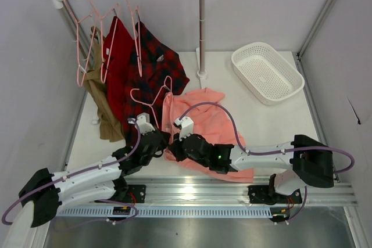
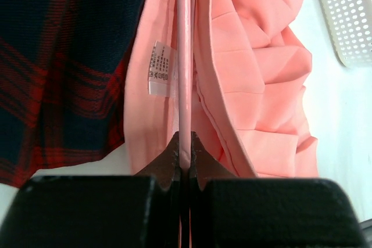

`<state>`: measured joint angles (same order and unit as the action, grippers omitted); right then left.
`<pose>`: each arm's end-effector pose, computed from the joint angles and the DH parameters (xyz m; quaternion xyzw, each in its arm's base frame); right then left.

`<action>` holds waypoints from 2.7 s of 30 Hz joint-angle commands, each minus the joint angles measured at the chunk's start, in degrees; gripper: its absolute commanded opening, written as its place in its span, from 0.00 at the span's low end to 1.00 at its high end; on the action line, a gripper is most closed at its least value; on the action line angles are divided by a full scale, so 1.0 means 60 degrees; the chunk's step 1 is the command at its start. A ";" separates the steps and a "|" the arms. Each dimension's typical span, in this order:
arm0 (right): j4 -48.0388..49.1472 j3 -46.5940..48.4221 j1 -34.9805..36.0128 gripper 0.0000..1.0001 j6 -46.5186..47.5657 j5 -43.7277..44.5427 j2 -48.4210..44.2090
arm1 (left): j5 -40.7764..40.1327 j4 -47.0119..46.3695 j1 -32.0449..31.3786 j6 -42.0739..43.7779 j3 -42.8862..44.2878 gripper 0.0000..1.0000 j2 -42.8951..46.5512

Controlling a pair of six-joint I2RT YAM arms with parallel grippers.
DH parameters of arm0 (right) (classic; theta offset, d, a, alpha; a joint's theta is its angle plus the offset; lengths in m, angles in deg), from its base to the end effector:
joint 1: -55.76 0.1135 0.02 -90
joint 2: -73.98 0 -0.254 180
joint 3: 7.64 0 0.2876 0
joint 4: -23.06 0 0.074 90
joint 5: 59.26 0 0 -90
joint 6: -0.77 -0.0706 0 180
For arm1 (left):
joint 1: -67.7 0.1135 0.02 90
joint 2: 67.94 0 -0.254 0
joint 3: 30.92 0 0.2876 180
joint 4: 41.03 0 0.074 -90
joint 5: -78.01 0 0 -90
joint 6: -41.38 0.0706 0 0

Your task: Place the skirt on the hanger

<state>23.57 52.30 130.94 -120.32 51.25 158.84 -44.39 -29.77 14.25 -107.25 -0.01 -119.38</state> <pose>0.1226 0.3665 0.1874 -0.2211 0.8029 0.3366 0.4395 0.1760 -0.1739 0.1409 -0.1735 0.8320 -0.2513 0.4631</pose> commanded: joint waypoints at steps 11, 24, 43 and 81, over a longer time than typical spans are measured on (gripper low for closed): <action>0.0148 0.0674 -0.0005 0.00 -0.0340 0.1136 0.0213 | 0.0127 0.2296 -0.0056 -0.0409 0.1437 0.00 0.1088; 0.1024 -0.0188 0.0126 0.00 0.1225 -0.0165 -0.0826 | 0.0083 0.3835 -0.0056 0.0309 0.2157 0.00 0.1498; 0.1657 -0.0249 0.0683 0.32 0.3717 -0.1309 -0.0916 | 0.0845 0.3718 -0.0071 0.0367 0.2347 0.00 0.1498; 0.0778 0.0982 0.0596 0.25 0.1900 0.1871 0.0301 | 0.0860 0.4538 -0.0071 0.0161 0.2669 0.00 0.2450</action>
<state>27.29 56.94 135.27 -107.51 61.11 161.44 -38.95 -2.90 14.09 -107.09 12.65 -106.09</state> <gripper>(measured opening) 0.235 0.047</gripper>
